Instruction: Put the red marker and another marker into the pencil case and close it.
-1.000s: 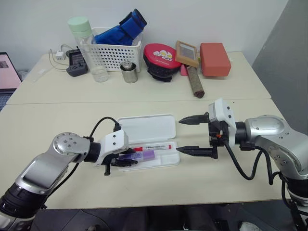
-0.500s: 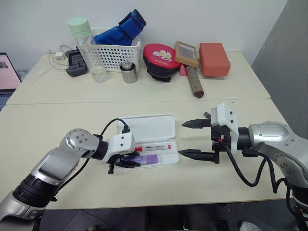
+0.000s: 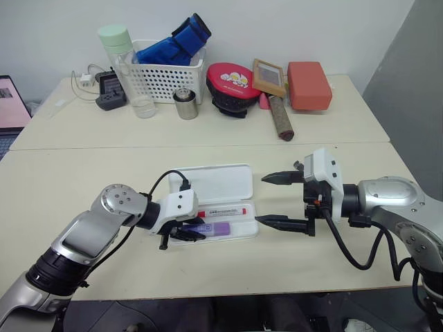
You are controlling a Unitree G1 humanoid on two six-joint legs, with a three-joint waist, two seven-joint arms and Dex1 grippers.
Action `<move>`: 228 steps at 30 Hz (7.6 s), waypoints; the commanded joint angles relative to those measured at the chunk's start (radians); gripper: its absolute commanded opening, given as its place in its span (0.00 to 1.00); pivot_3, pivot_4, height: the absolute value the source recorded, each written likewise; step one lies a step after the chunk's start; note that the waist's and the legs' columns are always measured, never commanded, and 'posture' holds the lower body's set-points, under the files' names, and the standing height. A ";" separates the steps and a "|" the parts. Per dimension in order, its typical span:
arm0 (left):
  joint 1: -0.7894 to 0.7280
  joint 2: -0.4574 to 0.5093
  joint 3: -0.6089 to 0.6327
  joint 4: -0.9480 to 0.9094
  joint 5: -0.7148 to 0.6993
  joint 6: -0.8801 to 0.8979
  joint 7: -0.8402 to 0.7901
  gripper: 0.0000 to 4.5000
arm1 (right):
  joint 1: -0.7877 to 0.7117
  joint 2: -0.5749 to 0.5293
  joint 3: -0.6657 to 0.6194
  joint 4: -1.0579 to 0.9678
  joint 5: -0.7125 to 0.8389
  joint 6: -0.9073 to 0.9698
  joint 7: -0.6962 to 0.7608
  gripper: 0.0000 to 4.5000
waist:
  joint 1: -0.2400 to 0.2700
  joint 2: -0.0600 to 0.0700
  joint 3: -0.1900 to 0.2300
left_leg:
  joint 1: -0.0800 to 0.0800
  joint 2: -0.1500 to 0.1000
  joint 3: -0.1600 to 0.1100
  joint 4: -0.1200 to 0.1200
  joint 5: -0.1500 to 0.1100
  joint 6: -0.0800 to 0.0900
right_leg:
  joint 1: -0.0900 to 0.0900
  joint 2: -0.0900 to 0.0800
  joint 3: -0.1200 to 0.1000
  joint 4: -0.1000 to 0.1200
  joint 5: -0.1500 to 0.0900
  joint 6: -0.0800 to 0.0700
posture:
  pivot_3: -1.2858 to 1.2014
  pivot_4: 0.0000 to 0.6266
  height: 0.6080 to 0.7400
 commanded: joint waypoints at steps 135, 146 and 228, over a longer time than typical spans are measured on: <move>0.487 0.051 0.824 -0.325 -0.471 0.182 0.219 1.00 | -0.511 0.345 0.199 0.847 -0.396 -0.345 0.303 0.99 | -0.002 0.000 -0.001 | 0.002 0.000 0.002 0.001 0.000 0.000 | -0.001 -0.002 0.004 0.000 0.002 0.002 | 0.52 0.24 1.00; 0.545 0.031 0.904 -0.389 -0.524 0.224 0.277 1.00 | -0.841 0.502 0.195 1.528 -0.565 -0.616 0.273 0.66 | -0.005 0.000 0.000 | 0.002 0.001 0.004 0.000 0.000 0.000 | -0.002 -0.002 0.004 -0.001 0.002 0.000 | 0.52 0.24 1.00; 0.419 0.172 0.858 -0.321 -0.625 0.249 0.202 1.00 | -0.403 0.445 0.472 0.790 -0.790 -0.490 0.526 0.02 | -0.003 0.001 0.000 | 0.003 0.002 0.003 -0.001 0.000 -0.001 | -0.001 -0.002 0.004 -0.001 0.002 0.000 | 0.52 0.24 1.00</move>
